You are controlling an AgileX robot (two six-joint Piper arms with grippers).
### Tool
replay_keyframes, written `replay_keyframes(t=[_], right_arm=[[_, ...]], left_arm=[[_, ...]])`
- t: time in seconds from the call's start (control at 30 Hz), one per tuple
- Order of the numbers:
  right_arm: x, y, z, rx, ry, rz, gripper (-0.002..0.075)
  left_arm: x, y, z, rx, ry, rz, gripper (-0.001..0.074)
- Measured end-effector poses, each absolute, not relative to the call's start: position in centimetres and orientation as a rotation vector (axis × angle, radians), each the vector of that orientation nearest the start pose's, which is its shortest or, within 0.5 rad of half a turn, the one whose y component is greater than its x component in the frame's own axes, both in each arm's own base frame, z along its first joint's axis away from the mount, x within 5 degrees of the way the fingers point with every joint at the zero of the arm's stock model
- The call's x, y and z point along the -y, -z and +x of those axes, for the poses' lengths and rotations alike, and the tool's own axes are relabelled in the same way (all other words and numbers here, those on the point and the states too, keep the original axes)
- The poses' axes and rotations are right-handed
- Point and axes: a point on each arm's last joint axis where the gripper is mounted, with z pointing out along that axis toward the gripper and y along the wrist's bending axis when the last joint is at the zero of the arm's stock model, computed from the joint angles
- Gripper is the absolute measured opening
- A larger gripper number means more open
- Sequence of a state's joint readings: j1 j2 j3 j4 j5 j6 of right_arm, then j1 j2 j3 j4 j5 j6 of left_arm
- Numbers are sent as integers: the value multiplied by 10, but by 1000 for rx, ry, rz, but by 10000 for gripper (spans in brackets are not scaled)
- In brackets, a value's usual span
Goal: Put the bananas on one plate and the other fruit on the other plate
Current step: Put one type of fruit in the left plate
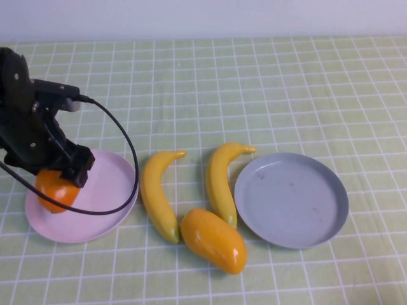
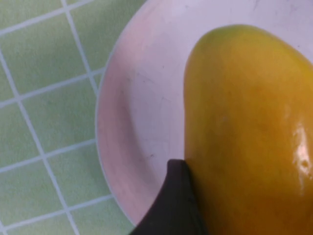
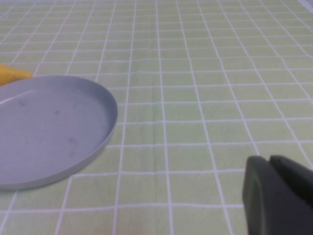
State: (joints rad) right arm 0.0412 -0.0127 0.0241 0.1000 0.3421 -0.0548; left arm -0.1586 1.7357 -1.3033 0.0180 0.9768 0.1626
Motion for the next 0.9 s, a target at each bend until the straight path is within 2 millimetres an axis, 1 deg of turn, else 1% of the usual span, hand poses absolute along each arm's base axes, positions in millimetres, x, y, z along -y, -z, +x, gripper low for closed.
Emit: replay_keyframes(t=[0.17,0.23,0.3,0.43,0.6,0.67,0.73,0.77,0.8,0.83,0.9], right_arm=[[-5,-175,53,-1836,-89,-24,-17],[-5,-175,53,-1836,-89,-24,-17],[-5,-175,53,-1836,-89,-24,-17],[-5,-175,53,-1836,-89,-24,-17],[-5,-175,53,-1836,-89,-24,-17],[-5,-175,53,-1836,-89,-24,-17],[-5,-175,53,-1836,-89,-24,-17],[-5,-175,53,-1836,-89,-24,-17],[-5,-175,53,-1836,-89,-24,-17],[-5,-175,53,-1836,-89,-24,-17],[-5,-175,53,-1834,-89,-24,-17]], left_arm=[[55,-221,355,-2888,-29,524,543],[55,-217,357,-2891,-29,528,543],[55,-215,358,-2888,-29,530,561],[56,-222,363,-2868,-30,530,601],[57,-238,367,-2874,-25,526,610],[59,-246,368,-2880,2,518,610],[63,-254,369,-2869,65,550,610],[67,-258,369,-2856,105,614,610],[73,-261,367,-2831,149,722,610],[78,-262,365,-2796,185,862,610],[96,-265,359,-2657,287,1198,610]])
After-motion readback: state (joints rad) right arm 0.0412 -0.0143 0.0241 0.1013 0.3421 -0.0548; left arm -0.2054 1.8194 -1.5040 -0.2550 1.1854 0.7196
